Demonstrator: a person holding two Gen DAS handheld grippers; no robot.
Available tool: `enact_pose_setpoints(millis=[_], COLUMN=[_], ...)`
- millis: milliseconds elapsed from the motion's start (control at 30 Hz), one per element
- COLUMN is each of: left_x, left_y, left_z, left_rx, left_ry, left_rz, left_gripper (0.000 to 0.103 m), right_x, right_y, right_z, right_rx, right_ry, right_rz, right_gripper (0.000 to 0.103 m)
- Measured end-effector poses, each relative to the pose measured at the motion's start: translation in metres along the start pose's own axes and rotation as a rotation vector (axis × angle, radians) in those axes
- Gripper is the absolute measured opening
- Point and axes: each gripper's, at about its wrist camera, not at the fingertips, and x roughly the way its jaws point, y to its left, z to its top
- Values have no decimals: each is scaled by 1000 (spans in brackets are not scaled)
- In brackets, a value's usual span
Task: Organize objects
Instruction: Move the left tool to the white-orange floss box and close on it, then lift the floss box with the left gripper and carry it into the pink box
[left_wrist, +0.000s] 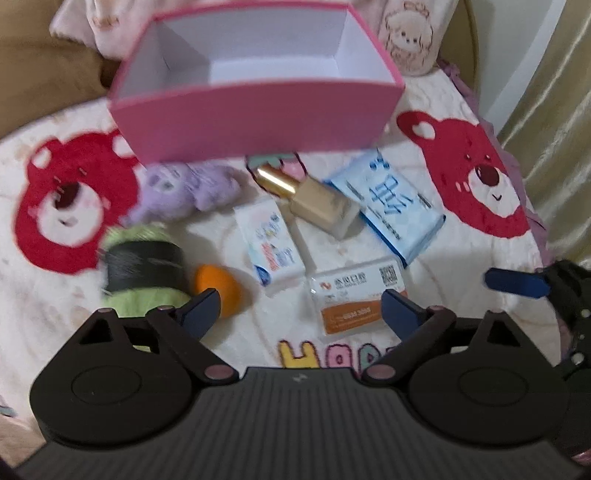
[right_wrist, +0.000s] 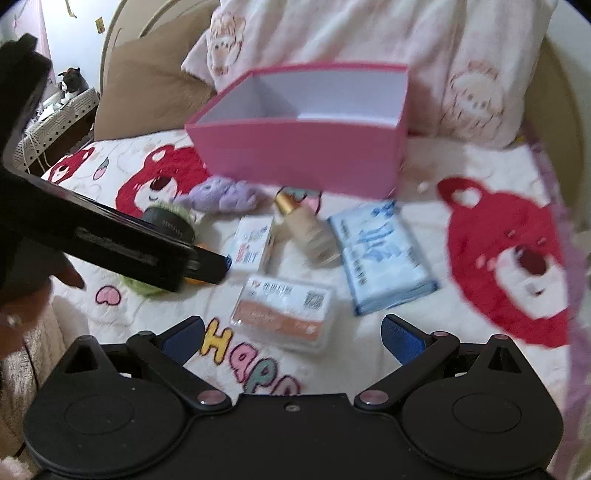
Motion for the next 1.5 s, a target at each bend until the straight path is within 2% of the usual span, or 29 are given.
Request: enact_pose_setpoints(millis=[100,200,300,367,400,467,533,667,733,1067,1300,1500], left_x=[18,30,46,56,62,67,70,70,70,60,37,3], left_y=[7,10,11,13,14,19,21,22,24,16,18,26], left_z=[-7,-12,-15,-16,-17,-19,-19,-22,-23,-27,-30,-24], left_rx=[-33,-66,-78,-101,-113,-165,-193,-208,-216,-167,-152,-148], left_ry=[34,30,37,47,55,55,57,49,44,9,-28,-105], left_rz=[-62,-105,-131,-141,-154,-225,-251,-261,-265,-239,-246,-262], left_gripper=[85,79,74,64,62,53,52,48,47,47,47,47], right_x=[19,34,49,56,60,66,70,71,70,65,49,29], right_y=[2,-1,6,10,10,10,8,-1,-1,6,19,39], right_z=[-2,-3,-6,-7,-7,-9,-12,-19,-23,-26,-21,-4], right_rx=[-19,21,-6,-14,-12,-16,-7,63,61,12,-11,-75], right_ry=[9,20,19,12,12,9,4,-8,-22,-41,-76,-135], right_rz=[-4,58,35,29,26,1,-20,11,19,2,-13,-40], right_gripper=[103,102,100,100,99,99,97,96,93,93,93,93])
